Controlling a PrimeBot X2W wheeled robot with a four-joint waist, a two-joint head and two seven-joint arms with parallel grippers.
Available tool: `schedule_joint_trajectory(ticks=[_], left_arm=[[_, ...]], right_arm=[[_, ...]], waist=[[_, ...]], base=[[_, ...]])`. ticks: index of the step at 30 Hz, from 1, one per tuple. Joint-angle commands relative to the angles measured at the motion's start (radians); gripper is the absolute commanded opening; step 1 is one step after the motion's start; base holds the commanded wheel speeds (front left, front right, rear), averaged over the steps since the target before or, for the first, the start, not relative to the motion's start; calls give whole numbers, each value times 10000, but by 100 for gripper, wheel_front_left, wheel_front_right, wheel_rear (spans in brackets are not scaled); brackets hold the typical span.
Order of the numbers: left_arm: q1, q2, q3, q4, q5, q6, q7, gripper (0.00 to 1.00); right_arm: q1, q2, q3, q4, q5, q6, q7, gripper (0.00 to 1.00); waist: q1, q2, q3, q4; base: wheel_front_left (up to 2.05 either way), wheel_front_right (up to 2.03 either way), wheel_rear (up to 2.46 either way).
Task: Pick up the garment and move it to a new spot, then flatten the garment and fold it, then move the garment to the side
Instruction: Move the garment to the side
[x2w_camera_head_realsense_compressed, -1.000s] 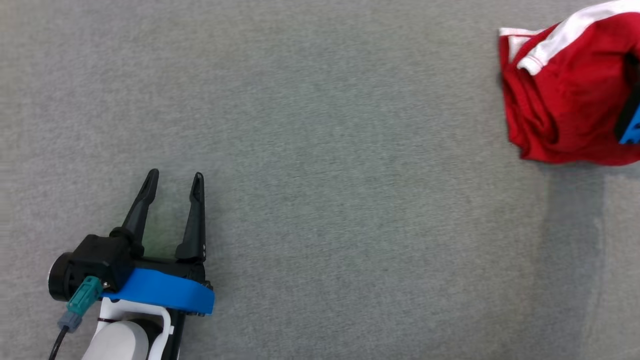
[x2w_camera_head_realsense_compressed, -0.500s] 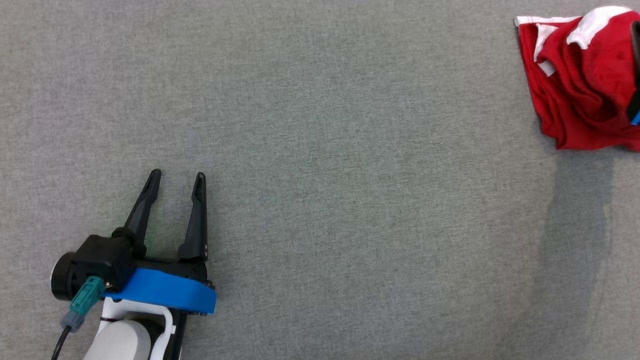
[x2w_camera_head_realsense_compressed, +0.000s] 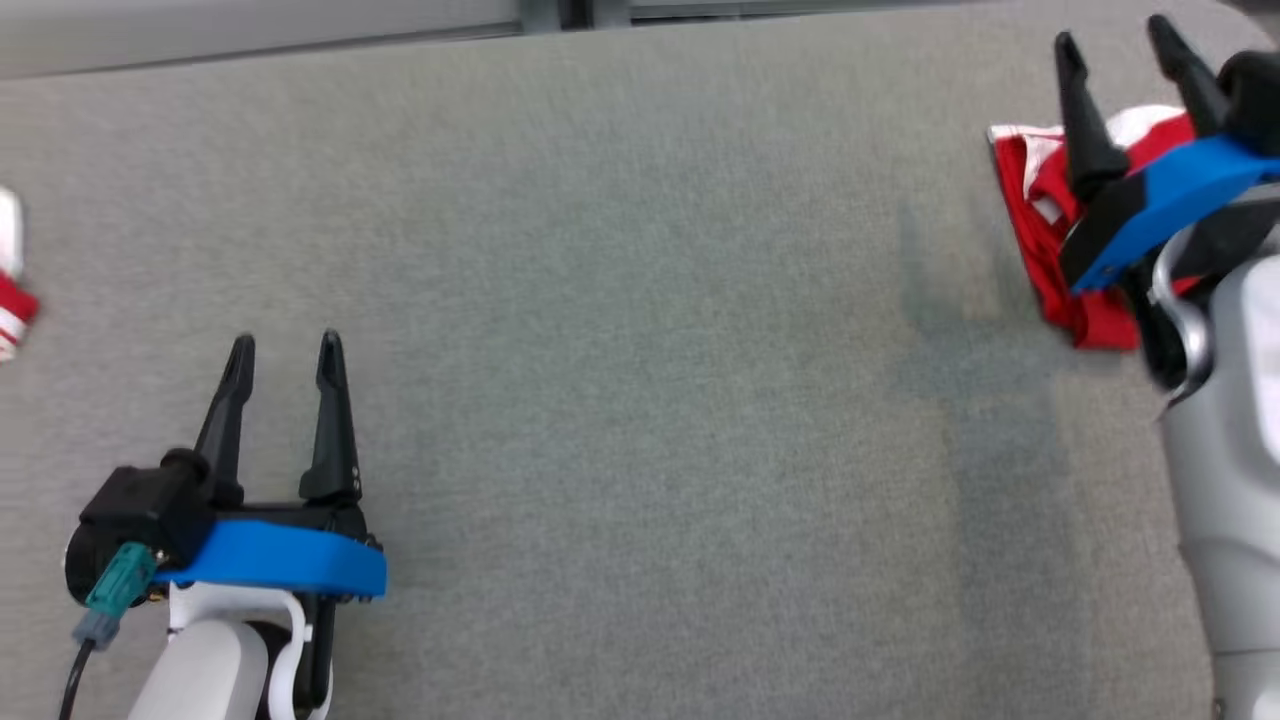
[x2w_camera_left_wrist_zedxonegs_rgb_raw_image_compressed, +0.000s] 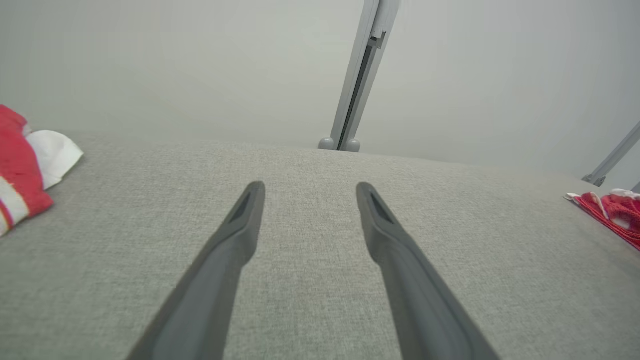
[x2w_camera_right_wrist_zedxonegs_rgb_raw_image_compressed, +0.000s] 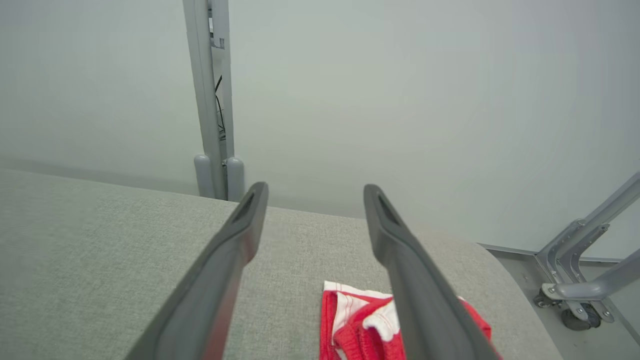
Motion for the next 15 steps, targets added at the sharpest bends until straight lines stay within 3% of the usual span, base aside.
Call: schedule_joint_trajectory(ticks=[1, 10, 15], left_arm=[[78, -82, 108, 218, -105, 54, -164, 100], [1194, -445, 245, 1246, -487, 80, -688, 100], [1919, -700, 80, 1477, -506, -2, -832, 100]], right_arm=[[389, 172, 114, -124, 14, -3, -273, 100], [3066, 1540, -324, -844, -757, -3, -2040, 100], [4987, 1773, -295, -1415, -457, -3, -2395, 100]], waist=[[1, 0, -399, 48], [1, 0, -2006, 1039], [1, 0, -2573, 1392]], base=[[0, 0, 0], [0, 0, 0], [0, 0, 0]])
